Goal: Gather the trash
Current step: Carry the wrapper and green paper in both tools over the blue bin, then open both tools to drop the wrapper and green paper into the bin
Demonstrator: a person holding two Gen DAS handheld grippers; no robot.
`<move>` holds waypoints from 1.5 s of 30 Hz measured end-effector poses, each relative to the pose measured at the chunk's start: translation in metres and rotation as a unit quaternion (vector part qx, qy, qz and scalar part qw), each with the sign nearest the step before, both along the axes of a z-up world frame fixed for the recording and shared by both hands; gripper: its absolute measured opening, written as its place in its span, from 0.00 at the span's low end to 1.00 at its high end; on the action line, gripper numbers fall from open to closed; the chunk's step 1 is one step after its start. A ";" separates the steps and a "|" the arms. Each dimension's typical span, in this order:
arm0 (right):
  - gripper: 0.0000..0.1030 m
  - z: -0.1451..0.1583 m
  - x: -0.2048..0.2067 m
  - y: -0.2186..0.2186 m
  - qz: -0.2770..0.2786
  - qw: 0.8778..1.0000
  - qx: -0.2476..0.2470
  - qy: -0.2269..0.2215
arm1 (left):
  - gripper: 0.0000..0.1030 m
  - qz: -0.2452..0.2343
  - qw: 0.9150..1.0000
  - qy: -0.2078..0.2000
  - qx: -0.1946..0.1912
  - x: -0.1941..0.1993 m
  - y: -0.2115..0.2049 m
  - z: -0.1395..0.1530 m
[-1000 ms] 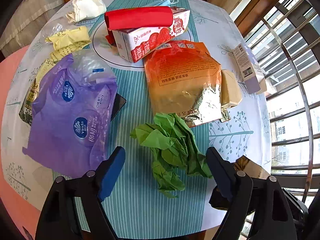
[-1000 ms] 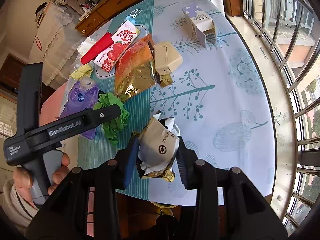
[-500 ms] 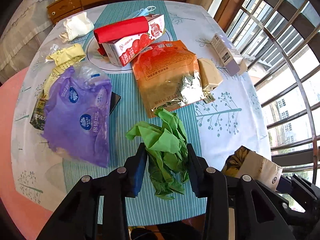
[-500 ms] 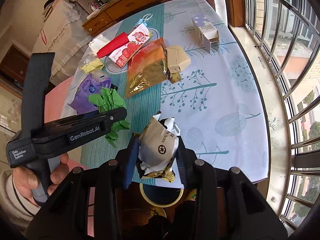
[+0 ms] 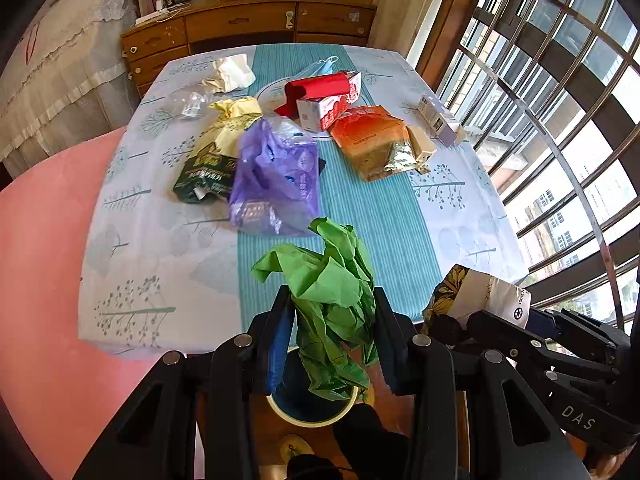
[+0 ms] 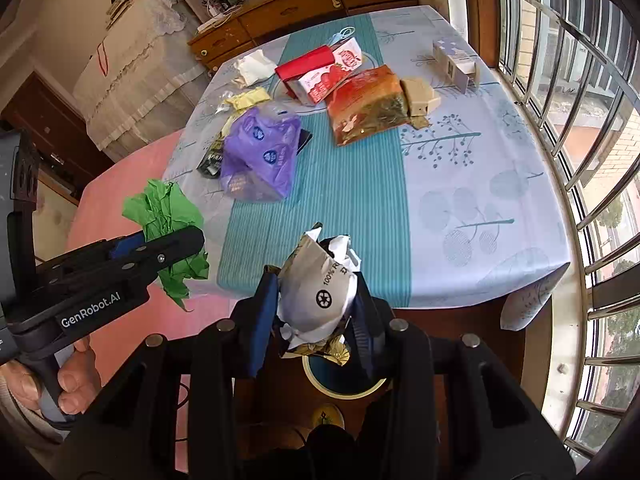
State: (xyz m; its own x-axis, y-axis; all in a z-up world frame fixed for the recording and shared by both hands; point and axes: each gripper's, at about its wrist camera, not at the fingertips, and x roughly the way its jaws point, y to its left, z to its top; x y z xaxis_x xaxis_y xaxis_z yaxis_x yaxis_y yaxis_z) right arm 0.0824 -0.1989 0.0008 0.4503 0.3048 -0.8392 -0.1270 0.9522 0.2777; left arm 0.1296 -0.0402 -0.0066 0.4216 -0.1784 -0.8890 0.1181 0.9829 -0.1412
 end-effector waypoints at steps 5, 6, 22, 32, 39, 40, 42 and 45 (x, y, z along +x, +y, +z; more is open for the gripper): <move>0.32 -0.005 -0.035 0.038 0.002 1.000 -0.008 -0.002 | 0.37 -0.007 1.000 -0.011 0.005 -0.052 0.038 0.000; 0.32 -0.008 -0.042 0.045 0.001 1.000 -0.008 -0.001 | 0.37 -0.009 1.000 -0.013 0.009 -0.061 0.044 -0.002; 0.32 -0.072 -0.111 0.084 -0.012 0.998 -0.019 0.056 | 0.37 -0.029 0.999 0.018 0.008 -0.135 0.068 -0.062; 0.32 -0.172 -0.116 0.057 -0.040 0.994 -0.023 0.104 | 0.37 -0.038 0.998 0.047 0.010 -0.143 0.046 -0.156; 0.32 -0.279 -0.096 0.034 -0.044 0.990 -0.038 0.131 | 0.38 -0.030 0.996 0.086 0.010 -0.130 0.032 -0.266; 0.32 -0.295 -0.092 0.031 -0.042 0.989 -0.041 0.134 | 0.39 -0.028 0.996 0.085 0.000 -0.127 0.032 -0.280; 0.33 -0.327 -0.084 0.027 -0.033 0.989 -0.045 0.137 | 0.42 -0.023 0.996 0.079 -0.020 -0.121 0.028 -0.307; 0.33 -0.370 -0.072 0.022 -0.020 0.988 -0.051 0.143 | 0.56 -0.021 0.995 0.085 -0.039 -0.111 0.023 -0.345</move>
